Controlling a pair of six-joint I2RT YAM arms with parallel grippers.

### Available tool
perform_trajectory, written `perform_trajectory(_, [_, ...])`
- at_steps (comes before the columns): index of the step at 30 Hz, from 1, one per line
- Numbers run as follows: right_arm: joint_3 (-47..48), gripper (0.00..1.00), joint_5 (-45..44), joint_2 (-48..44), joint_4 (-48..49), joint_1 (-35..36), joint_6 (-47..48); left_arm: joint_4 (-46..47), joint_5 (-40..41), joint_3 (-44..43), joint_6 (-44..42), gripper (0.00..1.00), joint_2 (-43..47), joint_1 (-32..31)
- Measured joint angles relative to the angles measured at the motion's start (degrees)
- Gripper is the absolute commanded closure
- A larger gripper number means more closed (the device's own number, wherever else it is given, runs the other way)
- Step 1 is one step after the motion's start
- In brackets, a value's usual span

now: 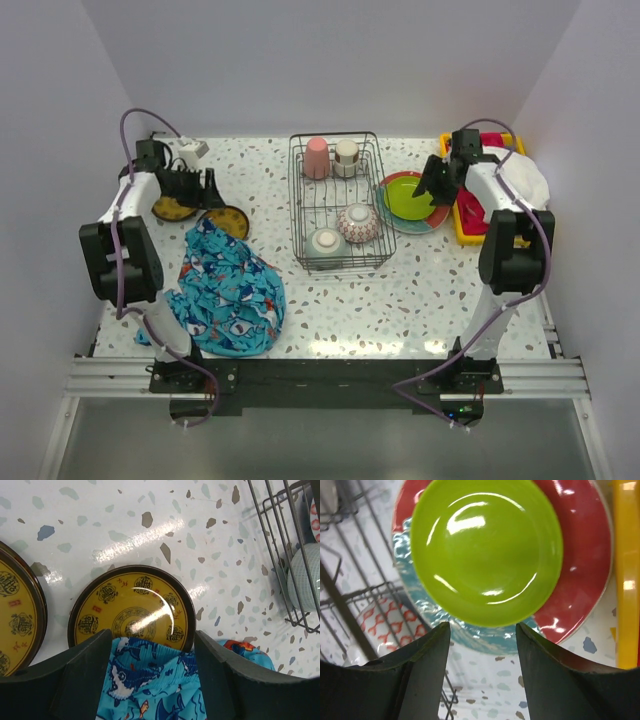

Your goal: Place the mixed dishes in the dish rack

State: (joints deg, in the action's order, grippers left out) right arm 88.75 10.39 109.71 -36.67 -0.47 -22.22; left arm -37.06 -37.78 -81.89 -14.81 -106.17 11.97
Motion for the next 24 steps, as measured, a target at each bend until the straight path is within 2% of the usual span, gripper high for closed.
perform_trajectory(7, [-1.6, 0.40, -1.2, 3.5, 5.0, 0.4, -7.4, -3.2, 0.7, -2.7, -1.0, 0.27, 4.7, 0.0])
perform_trajectory(15, [-2.4, 0.42, -4.1, 3.1, 3.5, -0.3, -13.7, -3.9, 1.1, -7.1, -0.8, 0.26, 4.7, -0.7])
perform_trajectory(24, [-14.9, 0.43, -5.9, -4.4, 1.5, -0.9, -19.4, -4.0, 2.5, -7.4, -0.8, 0.26, 4.7, -6.6])
